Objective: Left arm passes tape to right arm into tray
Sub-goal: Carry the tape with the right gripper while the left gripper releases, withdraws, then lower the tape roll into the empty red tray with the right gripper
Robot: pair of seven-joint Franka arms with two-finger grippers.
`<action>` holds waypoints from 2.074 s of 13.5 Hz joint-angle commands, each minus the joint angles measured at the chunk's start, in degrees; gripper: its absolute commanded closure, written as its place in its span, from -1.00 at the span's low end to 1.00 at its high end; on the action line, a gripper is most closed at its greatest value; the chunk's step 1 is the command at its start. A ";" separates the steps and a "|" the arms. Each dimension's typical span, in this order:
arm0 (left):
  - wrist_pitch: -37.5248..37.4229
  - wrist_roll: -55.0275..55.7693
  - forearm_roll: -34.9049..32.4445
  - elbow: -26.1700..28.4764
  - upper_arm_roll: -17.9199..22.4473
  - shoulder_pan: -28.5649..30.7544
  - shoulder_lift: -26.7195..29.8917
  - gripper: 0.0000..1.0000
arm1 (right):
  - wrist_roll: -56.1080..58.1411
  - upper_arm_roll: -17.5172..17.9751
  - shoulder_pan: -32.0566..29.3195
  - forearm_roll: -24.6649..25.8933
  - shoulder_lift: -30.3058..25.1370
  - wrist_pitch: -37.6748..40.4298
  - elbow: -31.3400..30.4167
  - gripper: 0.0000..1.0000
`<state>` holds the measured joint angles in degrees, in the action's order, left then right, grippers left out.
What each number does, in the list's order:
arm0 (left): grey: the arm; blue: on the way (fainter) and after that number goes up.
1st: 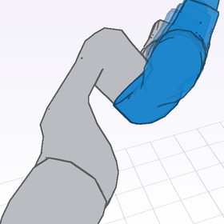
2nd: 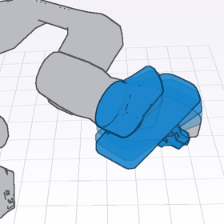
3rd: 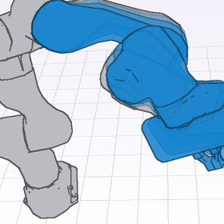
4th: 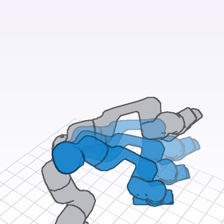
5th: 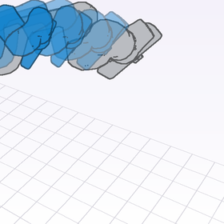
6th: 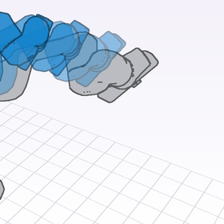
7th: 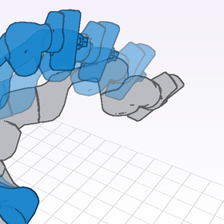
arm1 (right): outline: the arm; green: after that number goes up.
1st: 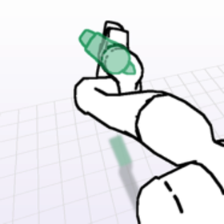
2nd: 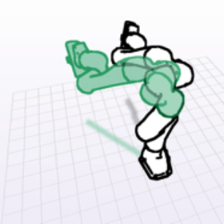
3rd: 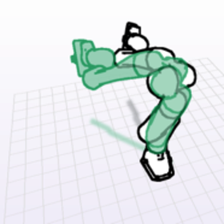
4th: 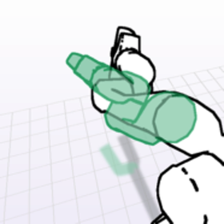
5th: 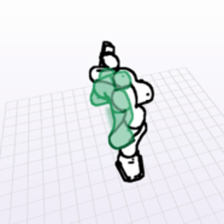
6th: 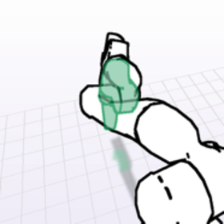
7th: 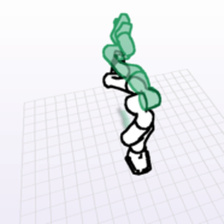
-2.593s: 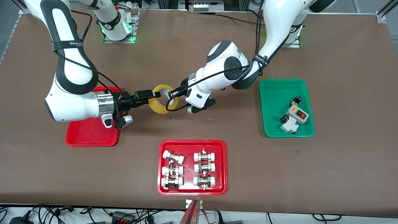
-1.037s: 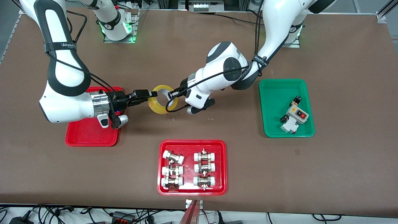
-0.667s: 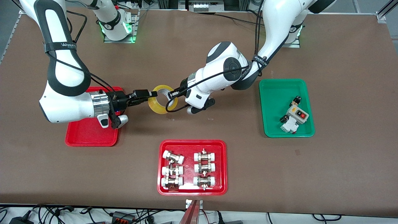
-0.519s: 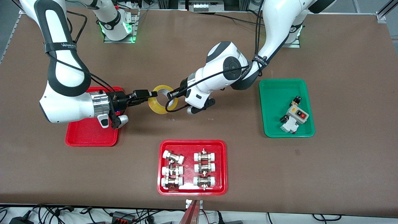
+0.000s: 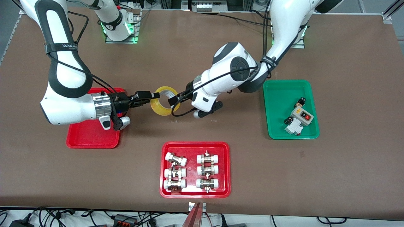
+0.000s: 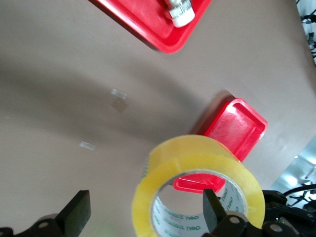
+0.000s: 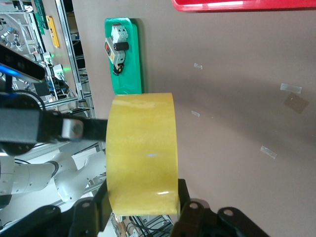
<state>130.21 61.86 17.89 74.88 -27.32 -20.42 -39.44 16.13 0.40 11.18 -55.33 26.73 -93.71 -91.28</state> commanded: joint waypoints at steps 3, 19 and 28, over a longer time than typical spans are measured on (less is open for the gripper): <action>-12.84 -7.27 -0.84 0.80 -0.19 5.37 5.50 -1.00 | 2.76 -0.05 -0.28 -0.39 1.12 0.81 0.40 0.63; -54.01 -43.56 -24.22 0.53 -0.10 32.89 22.04 -1.00 | 9.95 -0.49 -25.58 10.68 6.39 0.90 -0.22 0.63; -50.23 -54.19 -23.79 5.27 15.21 26.45 25.45 -1.00 | 22.10 -0.49 -32.45 14.27 13.70 1.34 -0.48 0.61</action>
<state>78.63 12.03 -5.41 76.90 -21.22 13.06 -17.45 37.65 -1.20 -19.98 -43.32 41.21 -93.36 -92.43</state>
